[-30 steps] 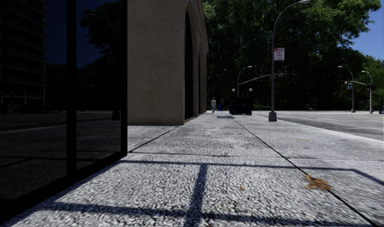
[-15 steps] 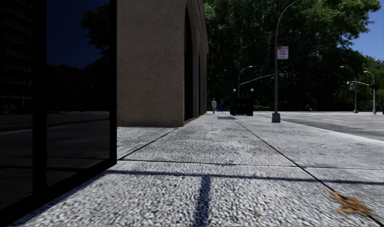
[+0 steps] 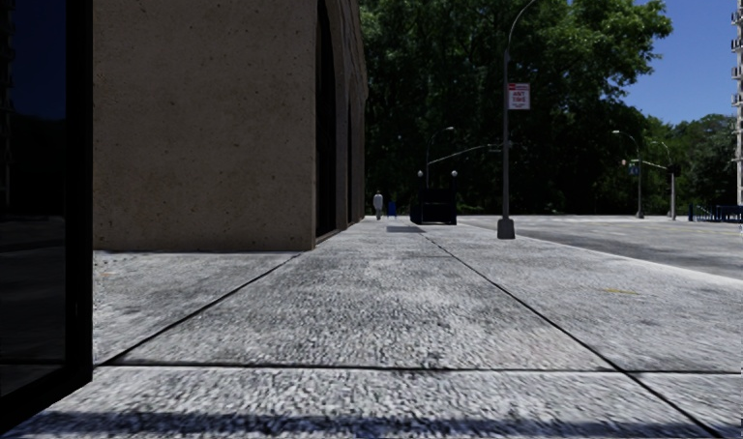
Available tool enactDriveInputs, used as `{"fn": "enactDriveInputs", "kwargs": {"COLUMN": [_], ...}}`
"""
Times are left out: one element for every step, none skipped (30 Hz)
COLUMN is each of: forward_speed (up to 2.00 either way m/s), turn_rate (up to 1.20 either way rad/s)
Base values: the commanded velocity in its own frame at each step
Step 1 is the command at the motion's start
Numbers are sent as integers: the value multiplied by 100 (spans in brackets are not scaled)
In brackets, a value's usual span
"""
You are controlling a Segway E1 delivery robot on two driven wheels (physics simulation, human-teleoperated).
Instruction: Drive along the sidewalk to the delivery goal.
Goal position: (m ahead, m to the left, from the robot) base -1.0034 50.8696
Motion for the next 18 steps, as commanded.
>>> {"fn": "enactDriveInputs", "kwargs": {"forward_speed": [200, 200, 200, 200, 200, 200, 200, 200, 200, 200, 200, 200, 200, 200, 200, 200, 200, 200], "turn_rate": [0, 0, 0, 0, 0, 0, 0, 0, 0, 0, 0, 0, 0, 0, 0, 0, 0, 0]}}
